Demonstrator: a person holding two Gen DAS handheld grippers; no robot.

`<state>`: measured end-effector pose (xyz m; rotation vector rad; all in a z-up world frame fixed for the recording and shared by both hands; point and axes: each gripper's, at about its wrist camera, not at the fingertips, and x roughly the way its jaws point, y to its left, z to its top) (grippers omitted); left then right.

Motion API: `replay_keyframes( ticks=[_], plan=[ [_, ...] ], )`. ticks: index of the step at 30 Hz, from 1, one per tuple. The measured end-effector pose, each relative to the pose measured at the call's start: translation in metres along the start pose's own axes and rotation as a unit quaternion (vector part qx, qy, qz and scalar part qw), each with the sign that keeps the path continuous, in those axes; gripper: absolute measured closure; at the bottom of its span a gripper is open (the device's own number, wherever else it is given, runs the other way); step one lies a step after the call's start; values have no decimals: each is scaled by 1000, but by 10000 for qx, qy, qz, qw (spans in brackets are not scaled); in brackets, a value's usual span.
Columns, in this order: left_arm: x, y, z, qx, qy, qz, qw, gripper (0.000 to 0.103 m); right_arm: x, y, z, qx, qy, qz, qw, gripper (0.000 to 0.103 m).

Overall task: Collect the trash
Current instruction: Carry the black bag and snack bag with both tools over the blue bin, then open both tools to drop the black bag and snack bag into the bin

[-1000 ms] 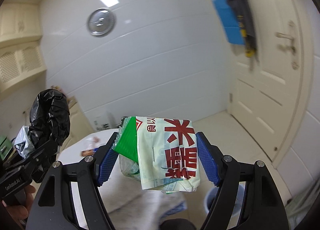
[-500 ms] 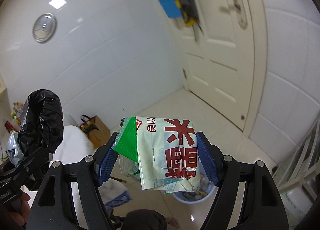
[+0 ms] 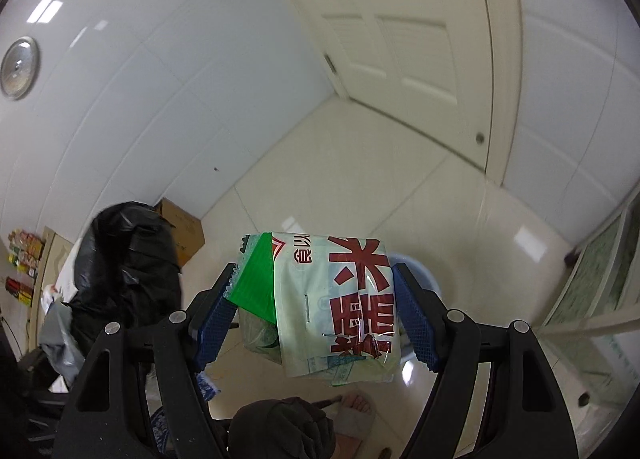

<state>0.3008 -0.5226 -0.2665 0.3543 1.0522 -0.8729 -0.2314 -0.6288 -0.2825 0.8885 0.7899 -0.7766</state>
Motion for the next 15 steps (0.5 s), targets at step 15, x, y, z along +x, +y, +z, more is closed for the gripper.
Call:
replay_keyframes(
  ticks=[15],
  plan=[
    [52,14,59,-91,466,185,9987,6,37,-38,4,720,340,-168,9967,0]
  ],
)
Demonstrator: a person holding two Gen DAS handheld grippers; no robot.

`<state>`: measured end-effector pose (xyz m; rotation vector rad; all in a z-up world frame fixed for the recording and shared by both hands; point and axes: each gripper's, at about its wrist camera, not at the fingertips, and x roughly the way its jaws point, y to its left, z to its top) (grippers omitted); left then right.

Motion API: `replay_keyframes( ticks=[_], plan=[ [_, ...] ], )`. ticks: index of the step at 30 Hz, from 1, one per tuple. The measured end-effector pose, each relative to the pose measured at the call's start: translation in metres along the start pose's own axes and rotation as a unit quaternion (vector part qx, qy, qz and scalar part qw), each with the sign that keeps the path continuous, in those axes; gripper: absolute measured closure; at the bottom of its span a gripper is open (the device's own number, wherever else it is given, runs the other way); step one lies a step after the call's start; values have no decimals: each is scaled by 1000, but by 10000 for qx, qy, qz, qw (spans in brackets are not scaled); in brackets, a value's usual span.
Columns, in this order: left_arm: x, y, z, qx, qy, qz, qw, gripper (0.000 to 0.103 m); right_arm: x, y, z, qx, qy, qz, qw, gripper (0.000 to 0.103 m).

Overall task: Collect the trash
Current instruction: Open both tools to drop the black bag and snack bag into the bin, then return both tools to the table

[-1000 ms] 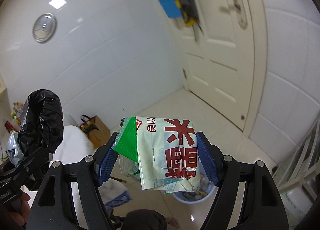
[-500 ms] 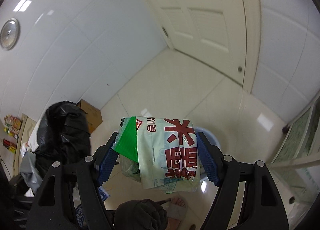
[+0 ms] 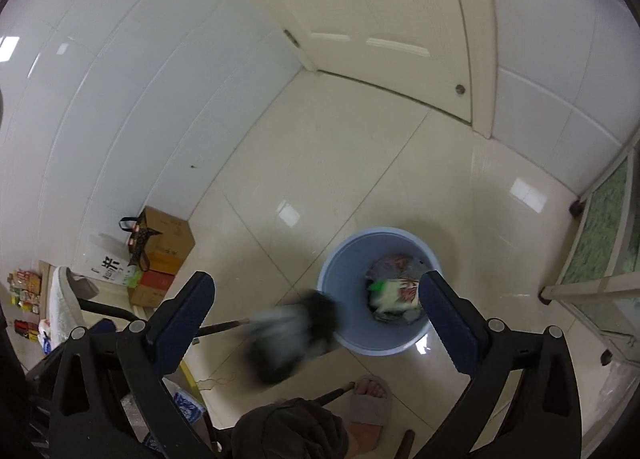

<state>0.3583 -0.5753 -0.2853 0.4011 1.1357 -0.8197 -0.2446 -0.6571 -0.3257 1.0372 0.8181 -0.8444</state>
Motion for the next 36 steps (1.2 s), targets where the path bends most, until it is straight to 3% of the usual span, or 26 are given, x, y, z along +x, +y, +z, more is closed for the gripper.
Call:
replay_keyframes(
  ticks=[10,22,28,36],
  plan=[
    [-57,-13,-30,36,-683,363,9970,3,-30,16,-10,-102,-266,-10,9996,0],
    [-165,-3,-100,-204,-1517,439,9872,1,-87,83,-31,-632,-673,250,9954,0],
    [-234,14,-147,-388,-2006,625,9769,1,-118,127,-49,-1005,-876,455,9900,0],
    [-322,22,-226,-782,-2735,923,9542,1,-152,206,-81,-1750,-1095,815,9751,0]
  ],
)
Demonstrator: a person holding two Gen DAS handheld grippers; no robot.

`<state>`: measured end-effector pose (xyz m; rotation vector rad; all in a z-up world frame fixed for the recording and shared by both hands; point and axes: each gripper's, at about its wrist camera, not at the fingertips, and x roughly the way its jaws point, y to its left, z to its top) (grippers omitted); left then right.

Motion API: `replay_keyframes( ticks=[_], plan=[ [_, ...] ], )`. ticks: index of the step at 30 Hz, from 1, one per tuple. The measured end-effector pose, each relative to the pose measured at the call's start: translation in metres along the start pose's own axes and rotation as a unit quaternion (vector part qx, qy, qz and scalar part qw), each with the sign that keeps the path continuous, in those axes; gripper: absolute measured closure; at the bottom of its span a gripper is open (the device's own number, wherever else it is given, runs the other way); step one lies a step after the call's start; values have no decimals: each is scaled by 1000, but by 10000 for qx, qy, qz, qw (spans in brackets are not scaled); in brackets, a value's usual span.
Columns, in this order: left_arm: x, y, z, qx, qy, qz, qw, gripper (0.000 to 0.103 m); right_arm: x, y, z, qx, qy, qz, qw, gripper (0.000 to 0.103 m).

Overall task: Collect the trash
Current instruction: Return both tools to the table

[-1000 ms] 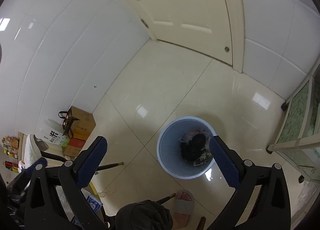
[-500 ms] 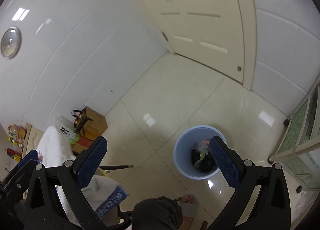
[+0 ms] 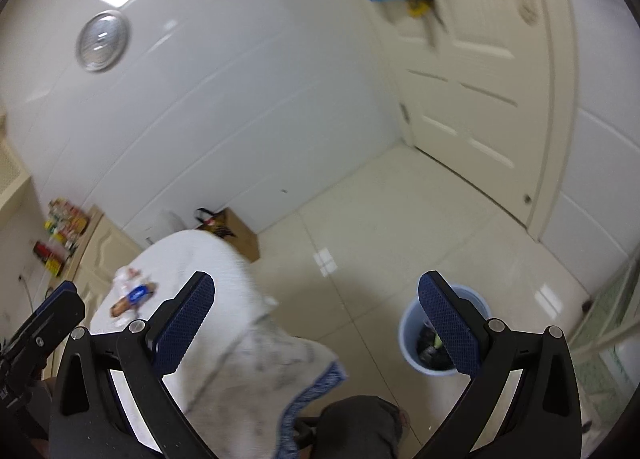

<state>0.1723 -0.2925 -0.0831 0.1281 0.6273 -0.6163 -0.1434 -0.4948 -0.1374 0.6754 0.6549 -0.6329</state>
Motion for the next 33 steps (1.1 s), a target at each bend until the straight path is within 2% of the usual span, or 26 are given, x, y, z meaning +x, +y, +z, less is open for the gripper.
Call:
replay_keyframes(
  ticks=[6,13,22,28,33],
  plan=[
    [-70,20,-24,-274,-400,396,9980,1,-14,71,-3,-634,-158,362,9972,0],
    [-132,34,-57,-601,-690,837,9923,1,-14,130,-17,-1159,-138,678,9908,0],
    [-180,34,-94,-894,-951,1456,9807,1,-10,208,-41,-1964,-62,1097,9743,0],
    [-198,42,-114,-1107,-923,1702,9748,1,-3,245,-56,-2336,0,1266,9641,0],
    [-198,50,-118,-1290,-822,1896,9699,1,6,268,-66,-2676,19,1401,9533,0]
  ],
)
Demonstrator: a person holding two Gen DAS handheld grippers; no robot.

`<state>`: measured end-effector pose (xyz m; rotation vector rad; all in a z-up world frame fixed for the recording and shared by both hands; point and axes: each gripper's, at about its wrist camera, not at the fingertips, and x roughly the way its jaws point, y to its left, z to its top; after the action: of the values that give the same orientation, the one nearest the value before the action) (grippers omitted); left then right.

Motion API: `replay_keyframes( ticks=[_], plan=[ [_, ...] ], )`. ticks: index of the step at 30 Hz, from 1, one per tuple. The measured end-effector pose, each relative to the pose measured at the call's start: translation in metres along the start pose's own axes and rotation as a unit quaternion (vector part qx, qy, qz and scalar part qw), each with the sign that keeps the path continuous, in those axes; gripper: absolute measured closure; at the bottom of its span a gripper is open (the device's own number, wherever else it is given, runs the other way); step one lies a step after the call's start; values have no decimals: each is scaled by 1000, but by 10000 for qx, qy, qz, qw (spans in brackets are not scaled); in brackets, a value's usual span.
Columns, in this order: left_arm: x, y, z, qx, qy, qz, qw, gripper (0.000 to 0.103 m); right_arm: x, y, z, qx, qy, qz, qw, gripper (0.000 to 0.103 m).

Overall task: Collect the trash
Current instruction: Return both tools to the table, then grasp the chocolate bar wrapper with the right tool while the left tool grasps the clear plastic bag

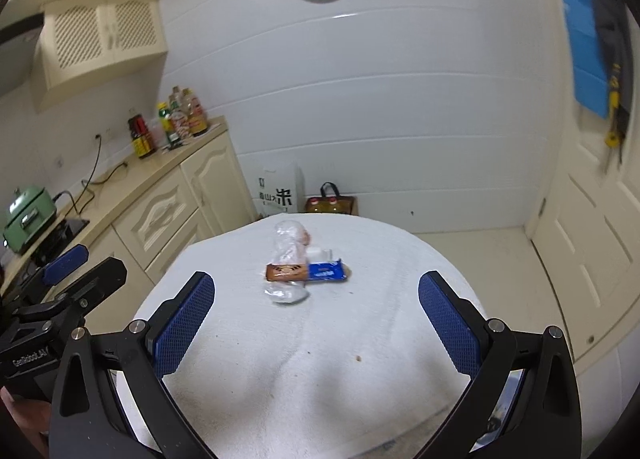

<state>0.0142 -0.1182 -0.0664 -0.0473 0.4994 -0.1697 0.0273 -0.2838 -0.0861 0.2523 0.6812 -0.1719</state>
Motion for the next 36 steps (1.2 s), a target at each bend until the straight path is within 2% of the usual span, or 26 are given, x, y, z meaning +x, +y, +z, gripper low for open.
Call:
replay_keyframes(
  ticks=[5,15,20,26,28,31,32,33,34,36],
  plan=[
    [17,-2,5,-74,85,175,9998,1,31,14,1,-302,171,132,9993,0],
    [104,1,22,-128,565,335,9978,1,128,13,-11,-831,808,212,9930,0],
    [157,-13,32,-90,851,346,9957,1,180,7,-19,-1127,1220,183,9859,14],
    [211,-33,40,-66,1124,343,9931,1,224,6,-27,-1649,1493,323,9744,16],
    [225,-38,42,-61,1186,349,9923,1,233,8,-26,-1855,1560,512,9688,18],
    [246,-44,46,-69,1274,352,9912,1,249,15,-23,-2190,1692,747,9580,28],
    [250,-43,44,-70,1284,352,9911,1,253,17,-23,-2250,1770,838,9545,38],
    [255,-44,46,-67,1294,354,9909,1,257,19,-23,-2269,1854,952,9514,45],
    [259,-44,47,-66,1301,360,9908,1,260,19,-23,-2231,1961,1105,9485,56],
    [268,-45,50,-71,1320,357,9906,1,262,19,-24,-2107,2051,1296,9470,69]
  ],
)
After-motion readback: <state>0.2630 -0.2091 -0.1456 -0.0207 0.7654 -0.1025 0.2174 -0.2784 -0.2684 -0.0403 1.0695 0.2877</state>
